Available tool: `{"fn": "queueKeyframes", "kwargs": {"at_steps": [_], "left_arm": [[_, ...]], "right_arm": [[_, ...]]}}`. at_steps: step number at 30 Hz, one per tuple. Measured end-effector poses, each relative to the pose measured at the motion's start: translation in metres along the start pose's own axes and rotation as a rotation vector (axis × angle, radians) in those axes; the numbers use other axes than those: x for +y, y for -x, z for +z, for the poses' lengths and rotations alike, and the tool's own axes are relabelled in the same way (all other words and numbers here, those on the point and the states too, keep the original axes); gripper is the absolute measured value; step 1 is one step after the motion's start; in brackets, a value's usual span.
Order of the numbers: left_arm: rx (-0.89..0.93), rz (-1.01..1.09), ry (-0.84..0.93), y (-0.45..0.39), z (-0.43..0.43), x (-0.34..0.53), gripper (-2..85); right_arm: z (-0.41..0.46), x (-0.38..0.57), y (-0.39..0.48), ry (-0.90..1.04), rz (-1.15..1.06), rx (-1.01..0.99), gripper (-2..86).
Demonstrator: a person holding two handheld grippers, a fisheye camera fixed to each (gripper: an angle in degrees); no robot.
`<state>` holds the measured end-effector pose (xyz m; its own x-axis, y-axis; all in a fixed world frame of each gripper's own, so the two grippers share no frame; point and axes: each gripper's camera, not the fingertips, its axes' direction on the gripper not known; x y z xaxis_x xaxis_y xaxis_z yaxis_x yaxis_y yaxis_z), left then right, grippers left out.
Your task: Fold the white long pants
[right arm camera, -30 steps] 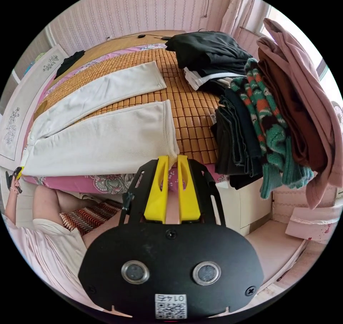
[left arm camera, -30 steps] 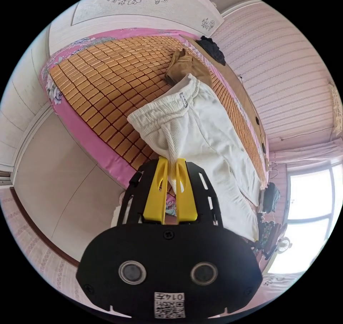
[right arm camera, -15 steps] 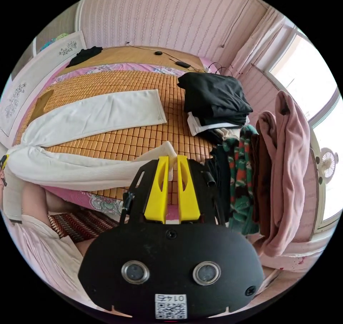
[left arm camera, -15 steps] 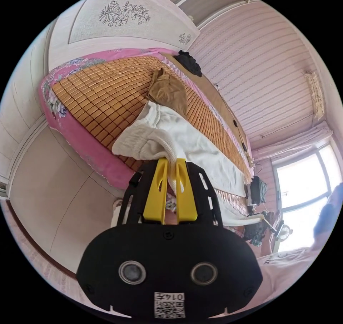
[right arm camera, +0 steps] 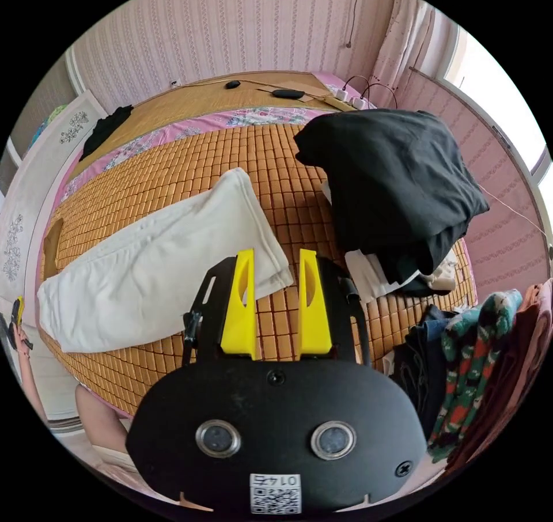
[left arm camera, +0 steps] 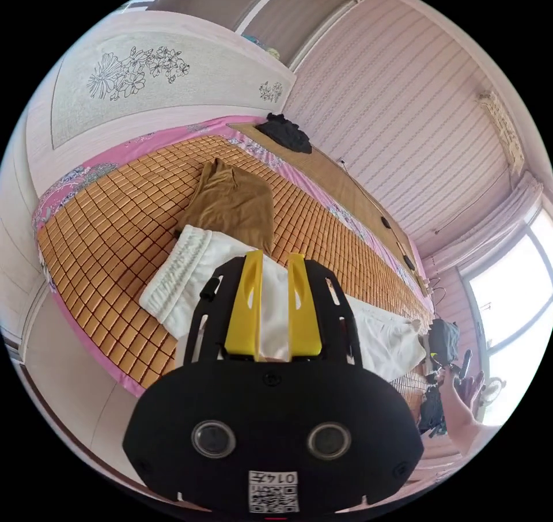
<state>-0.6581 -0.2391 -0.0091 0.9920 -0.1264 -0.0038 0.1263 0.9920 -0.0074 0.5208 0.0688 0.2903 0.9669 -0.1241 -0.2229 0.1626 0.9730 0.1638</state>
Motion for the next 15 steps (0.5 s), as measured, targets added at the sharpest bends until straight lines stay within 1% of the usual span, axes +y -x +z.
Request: {"fn": "queueKeyframes", "kwargs": {"at_steps": [1,3,4,6,8,9,10,11,15], "left_arm": [[0.002,0.022,0.023,-0.006,0.007,0.004,7.2],[0.026,0.132,0.177,-0.038,0.046,0.030,6.8],[0.027,0.167,0.216,-0.047,0.058,0.038,6.7],[-0.019,0.284,0.354,-0.083,0.110,0.076,7.0],[-0.041,0.270,0.399,-0.093,0.145,0.098,7.4],[-0.055,0.213,0.418,-0.093,0.164,0.110,7.1],[-0.064,0.192,0.425,-0.093,0.173,0.115,6.9],[-0.072,0.210,0.389,-0.097,0.178,0.122,5.7],[-0.141,0.372,0.453,-0.124,0.193,0.137,1.1]], "right_arm": [[0.007,0.006,-0.005,0.010,0.020,-0.012,13.3],[0.030,0.020,-0.023,0.029,0.127,-0.093,15.3],[0.034,0.021,-0.026,0.031,0.151,-0.120,15.4],[0.050,0.021,-0.032,0.049,0.225,-0.218,13.9],[0.059,0.017,-0.030,0.075,0.249,-0.213,10.7],[0.062,0.014,-0.026,0.100,0.227,-0.222,7.0],[0.061,0.014,-0.025,0.091,0.218,-0.227,5.2],[0.055,0.016,-0.024,0.075,0.198,-0.204,4.7],[0.021,0.047,-0.040,0.016,0.096,-0.212,3.7]]}}
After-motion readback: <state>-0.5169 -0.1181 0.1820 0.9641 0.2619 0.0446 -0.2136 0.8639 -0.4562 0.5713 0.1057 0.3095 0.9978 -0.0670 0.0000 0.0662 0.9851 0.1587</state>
